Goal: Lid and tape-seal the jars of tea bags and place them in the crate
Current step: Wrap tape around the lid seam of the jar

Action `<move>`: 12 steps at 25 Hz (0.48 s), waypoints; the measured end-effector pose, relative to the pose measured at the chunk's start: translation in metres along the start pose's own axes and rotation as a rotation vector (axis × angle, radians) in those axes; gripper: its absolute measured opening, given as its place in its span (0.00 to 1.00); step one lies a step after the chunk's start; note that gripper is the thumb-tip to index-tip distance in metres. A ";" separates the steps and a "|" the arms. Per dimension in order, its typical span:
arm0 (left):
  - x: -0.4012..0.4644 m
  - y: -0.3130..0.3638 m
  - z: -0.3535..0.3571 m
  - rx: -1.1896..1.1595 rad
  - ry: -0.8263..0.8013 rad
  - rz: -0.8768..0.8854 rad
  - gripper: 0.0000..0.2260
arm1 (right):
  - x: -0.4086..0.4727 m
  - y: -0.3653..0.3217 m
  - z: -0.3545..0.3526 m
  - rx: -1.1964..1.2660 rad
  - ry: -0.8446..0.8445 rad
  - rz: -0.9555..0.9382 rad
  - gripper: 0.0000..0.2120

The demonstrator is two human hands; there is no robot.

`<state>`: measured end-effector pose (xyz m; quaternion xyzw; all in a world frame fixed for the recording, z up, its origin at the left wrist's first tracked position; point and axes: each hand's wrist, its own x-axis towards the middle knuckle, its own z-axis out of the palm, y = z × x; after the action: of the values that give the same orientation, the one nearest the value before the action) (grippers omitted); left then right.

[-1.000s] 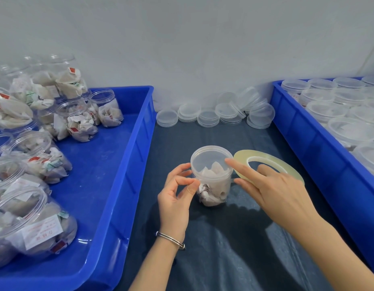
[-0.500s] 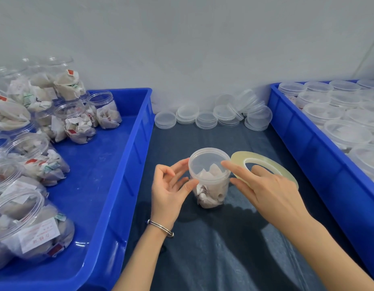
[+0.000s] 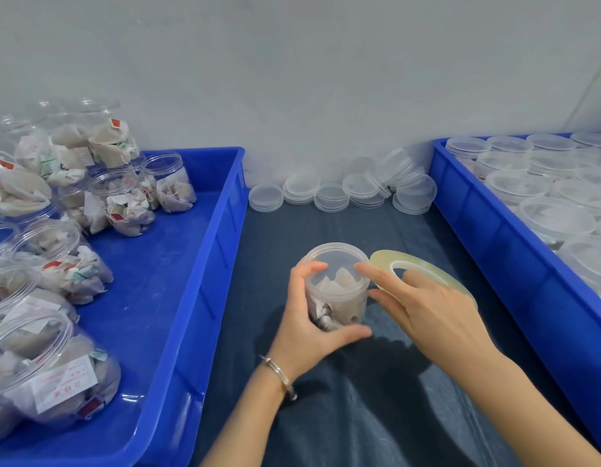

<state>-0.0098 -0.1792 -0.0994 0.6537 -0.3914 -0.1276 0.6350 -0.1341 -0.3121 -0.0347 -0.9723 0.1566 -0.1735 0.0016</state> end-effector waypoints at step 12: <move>0.019 0.004 0.000 0.133 0.118 0.019 0.32 | 0.003 0.052 -0.029 -0.200 -0.280 -0.051 0.25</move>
<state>0.0018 -0.1914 -0.0893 0.6971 -0.3671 -0.0563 0.6133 -0.1563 -0.3607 -0.0096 -0.9859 0.1468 -0.0199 -0.0779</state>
